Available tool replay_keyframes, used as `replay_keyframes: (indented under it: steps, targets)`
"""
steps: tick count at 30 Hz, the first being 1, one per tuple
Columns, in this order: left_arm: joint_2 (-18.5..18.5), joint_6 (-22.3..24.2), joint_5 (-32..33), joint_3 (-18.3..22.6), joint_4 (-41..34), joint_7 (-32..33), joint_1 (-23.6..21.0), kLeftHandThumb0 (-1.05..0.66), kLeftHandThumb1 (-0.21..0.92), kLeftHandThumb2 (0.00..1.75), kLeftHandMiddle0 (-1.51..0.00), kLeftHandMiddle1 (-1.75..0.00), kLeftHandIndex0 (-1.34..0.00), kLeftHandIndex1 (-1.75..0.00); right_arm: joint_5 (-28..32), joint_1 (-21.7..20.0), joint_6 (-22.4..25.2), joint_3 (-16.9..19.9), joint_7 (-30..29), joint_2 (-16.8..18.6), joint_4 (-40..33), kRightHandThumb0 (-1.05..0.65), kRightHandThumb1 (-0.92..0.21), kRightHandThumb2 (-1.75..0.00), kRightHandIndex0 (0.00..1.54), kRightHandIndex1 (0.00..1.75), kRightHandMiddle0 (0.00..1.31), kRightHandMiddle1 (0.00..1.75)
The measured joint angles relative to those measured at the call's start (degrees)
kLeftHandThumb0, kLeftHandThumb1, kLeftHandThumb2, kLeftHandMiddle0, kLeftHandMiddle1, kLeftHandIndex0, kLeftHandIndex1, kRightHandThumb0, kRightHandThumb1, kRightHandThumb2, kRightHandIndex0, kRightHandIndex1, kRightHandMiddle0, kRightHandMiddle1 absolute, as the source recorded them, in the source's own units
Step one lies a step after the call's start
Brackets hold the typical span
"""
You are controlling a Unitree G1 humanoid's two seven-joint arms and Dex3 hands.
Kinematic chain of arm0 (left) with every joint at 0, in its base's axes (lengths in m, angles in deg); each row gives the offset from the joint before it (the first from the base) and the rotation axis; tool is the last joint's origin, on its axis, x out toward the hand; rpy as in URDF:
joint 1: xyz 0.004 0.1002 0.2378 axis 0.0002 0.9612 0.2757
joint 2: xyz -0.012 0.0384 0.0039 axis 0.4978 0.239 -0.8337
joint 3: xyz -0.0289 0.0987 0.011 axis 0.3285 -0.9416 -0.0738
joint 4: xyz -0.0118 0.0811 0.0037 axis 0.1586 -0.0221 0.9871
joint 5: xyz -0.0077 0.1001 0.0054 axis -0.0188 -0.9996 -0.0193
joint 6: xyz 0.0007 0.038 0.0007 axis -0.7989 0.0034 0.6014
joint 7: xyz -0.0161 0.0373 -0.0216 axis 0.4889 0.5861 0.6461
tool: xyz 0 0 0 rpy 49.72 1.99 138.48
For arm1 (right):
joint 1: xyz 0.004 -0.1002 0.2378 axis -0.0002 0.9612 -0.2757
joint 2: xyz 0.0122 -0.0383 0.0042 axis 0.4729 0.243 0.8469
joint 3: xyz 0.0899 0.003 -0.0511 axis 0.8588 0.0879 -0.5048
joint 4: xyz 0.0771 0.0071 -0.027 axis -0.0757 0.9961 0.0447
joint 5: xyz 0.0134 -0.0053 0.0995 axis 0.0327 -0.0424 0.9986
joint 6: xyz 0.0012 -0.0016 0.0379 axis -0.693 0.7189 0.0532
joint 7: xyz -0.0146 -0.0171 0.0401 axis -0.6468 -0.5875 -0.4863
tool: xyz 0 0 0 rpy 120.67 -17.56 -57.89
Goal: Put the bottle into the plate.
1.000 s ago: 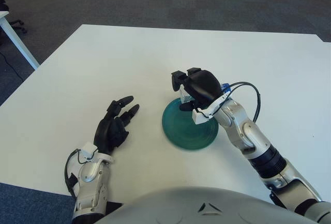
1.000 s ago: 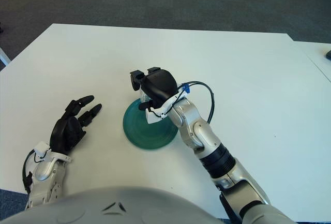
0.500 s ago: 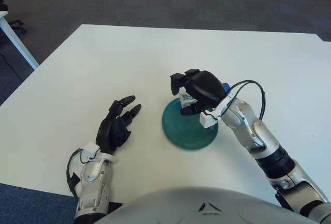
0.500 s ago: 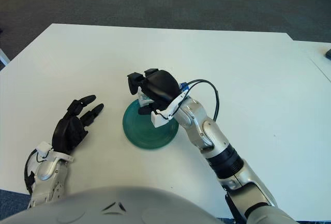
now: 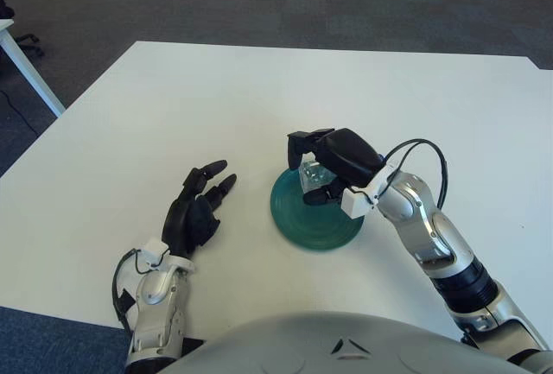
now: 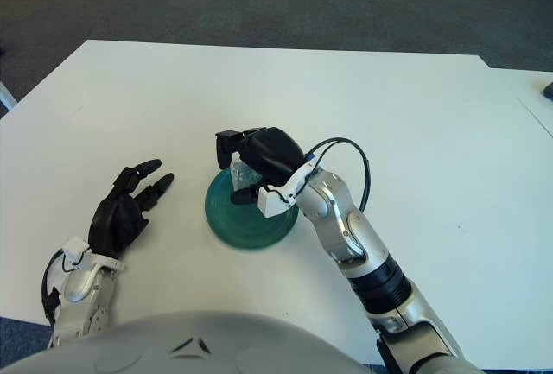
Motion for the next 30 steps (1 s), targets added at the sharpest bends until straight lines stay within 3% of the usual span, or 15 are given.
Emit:
replay_keyframes:
  steps: [11, 14, 23, 25, 30]
  targets:
    - [-0.06, 0.00, -0.28, -0.59, -0.94, 0.76, 0.80, -0.64, 0.92, 0.96, -0.67, 0.00, -0.26, -0.80, 11.29, 5.37, 6.08, 1.12, 3.78, 4.10, -4.32, -0.18, -0.50, -0.98, 1.13, 1.75, 0.89, 1.75]
    - [-0.06, 0.00, -0.30, -0.67, -1.24, 0.85, 0.96, -0.64, 0.92, 0.96, -0.67, 0.00, -0.26, -0.80, 10.69, 6.96, 7.48, -0.19, 3.79, 4.65, -6.88, -0.16, -0.53, -0.95, 1.13, 1.75, 0.86, 1.75]
    - [-0.05, 0.00, -0.41, -0.89, -1.87, 0.93, 1.44, -0.64, 0.92, 0.96, -0.67, 0.00, -0.26, -0.80, 6.77, 9.05, 5.76, -2.79, 1.18, 5.01, -7.13, -0.17, -0.68, -0.80, 1.08, 1.75, 0.75, 1.75]
    - [-0.05, 0.01, -0.44, -0.93, -1.95, 0.94, 1.50, -0.64, 0.92, 0.96, -0.67, 0.00, -0.26, -0.80, 6.48, 9.16, 5.55, -2.78, 0.67, 4.90, -6.62, -0.30, -0.62, -0.90, 1.04, 1.75, 0.55, 1.75]
    - [-0.06, 0.01, -0.48, -1.06, -2.28, 0.99, 1.77, -0.64, 0.92, 0.96, -0.67, 0.00, -0.26, -0.80, 5.69, 9.45, 5.57, -3.15, 0.55, 4.85, -6.52, -0.37, -0.65, -0.89, 0.99, 1.75, 0.39, 1.75]
